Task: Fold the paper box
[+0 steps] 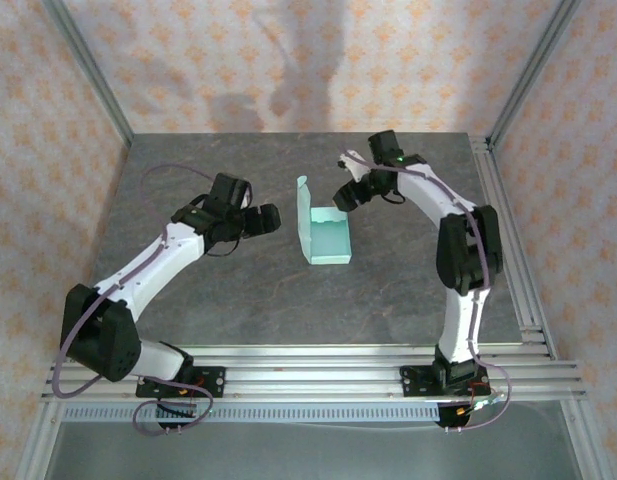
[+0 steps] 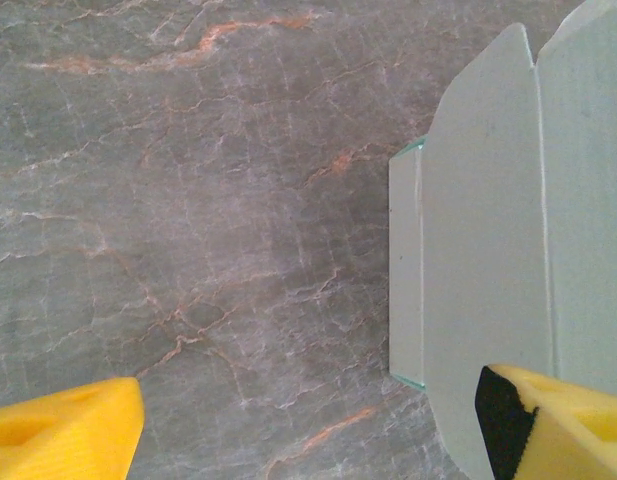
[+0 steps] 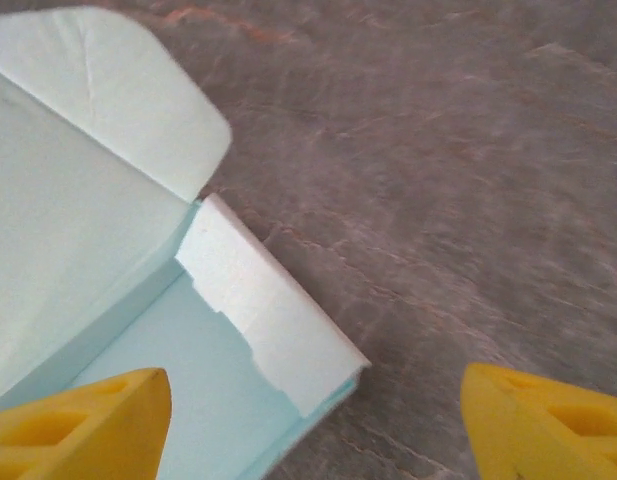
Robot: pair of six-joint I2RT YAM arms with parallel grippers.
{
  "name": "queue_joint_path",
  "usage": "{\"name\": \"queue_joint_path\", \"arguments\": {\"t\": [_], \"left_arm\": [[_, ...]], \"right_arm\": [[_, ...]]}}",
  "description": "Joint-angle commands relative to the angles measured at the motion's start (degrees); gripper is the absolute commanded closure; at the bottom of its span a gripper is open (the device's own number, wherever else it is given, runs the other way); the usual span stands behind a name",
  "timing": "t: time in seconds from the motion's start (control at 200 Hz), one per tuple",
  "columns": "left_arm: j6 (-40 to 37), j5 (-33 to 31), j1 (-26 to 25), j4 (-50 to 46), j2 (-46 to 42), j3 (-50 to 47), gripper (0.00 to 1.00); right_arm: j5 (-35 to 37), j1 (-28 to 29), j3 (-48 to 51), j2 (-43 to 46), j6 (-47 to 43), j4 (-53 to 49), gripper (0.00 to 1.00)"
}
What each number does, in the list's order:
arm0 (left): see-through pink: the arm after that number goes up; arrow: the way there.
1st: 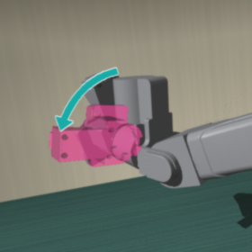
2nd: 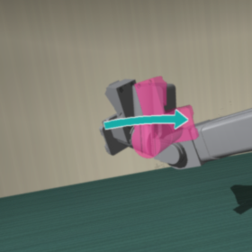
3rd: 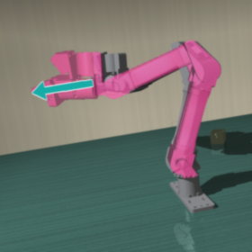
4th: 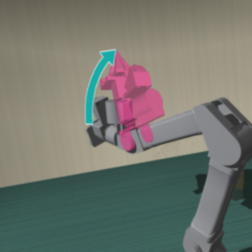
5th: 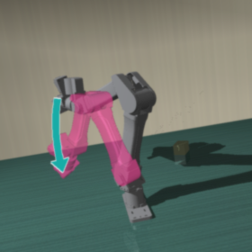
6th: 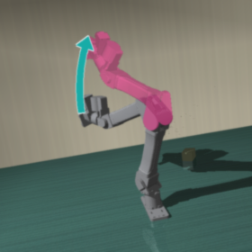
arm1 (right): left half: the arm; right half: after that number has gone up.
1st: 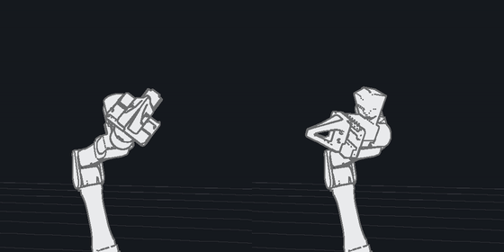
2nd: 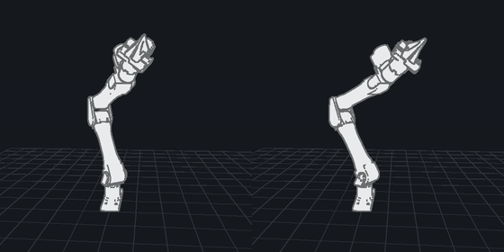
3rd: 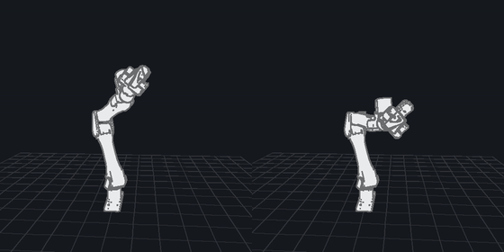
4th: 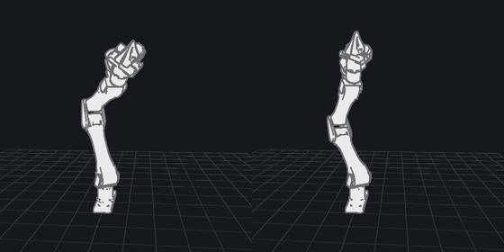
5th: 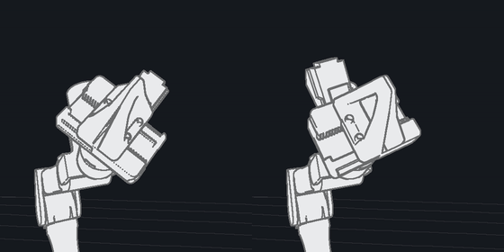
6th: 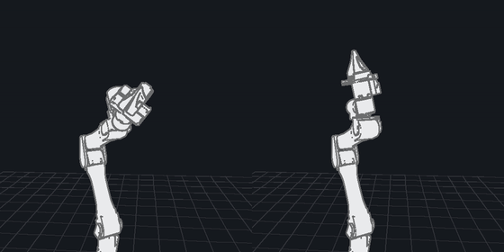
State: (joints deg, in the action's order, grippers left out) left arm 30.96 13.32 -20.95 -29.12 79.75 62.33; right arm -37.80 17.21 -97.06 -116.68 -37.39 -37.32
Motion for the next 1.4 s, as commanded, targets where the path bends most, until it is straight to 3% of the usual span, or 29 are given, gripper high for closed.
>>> {"name": "queue_joint_path", "arguments": {"t": [0.0, 0.125, 0.305, 0.395, 0.46, 0.706, 0.906, 1.151, 1.396], "left_arm": [[-0.7, 0.0, 0.7, -0.7, -2.6, -0.6, 0.12], [-1.0, 0.0, 1.3, -2.1, -3.3, -1.0, 0.12], [-1.1, 0.5, 1.7, -1.8, -4.2, -1.8, 0.11], [-1.2, 0.5, 1.8, -2.1, -4.4, -1.9, 0.11], [-1.3, 0.5, 1.8, -2.1, -4.7, -2.1, 0.11], [-1.3, 0.4, 2.0, -1.7, -5.3, -2.9, 0.11], [2.1, -1.5, 2.5, -0.3, -6.1, -4.6, 0.10], [6.7, -2.3, 1.7, 2.6, -3.6, -6.2, 0.10], [7.5, -2.2, -2.0, 4.9, -0.7, -6.1, 0.12]], "right_arm": [[-7.2, 0.2, -8.6, -7.0, -10.6, -17.9, 0.24], [-8.7, 0.2, -19.0, -15.1, -11.7, -26.2, 0.28], [-9.5, 0.4, -25.6, -21.3, -9.3, -28.2, 0.34], [-8.5, 0.5, -26.7, -22.1, -8.2, -28.4, 0.51], [-6.7, 0.5, -25.9, -21.5, -7.2, -27.1, 0.56], [1.8, 0.5, -11.3, -12.2, 0.8, -9.2, 0.79], [11.0, 0.4, 3.0, -3.0, 10.5, 7.1, 0.78], [23.2, 0.9, 21.9, 7.0, 33.0, 25.6, 0.78], [35.2, 6.1, 37.9, 15.3, 43.8, 38.8, 0.76]]}}
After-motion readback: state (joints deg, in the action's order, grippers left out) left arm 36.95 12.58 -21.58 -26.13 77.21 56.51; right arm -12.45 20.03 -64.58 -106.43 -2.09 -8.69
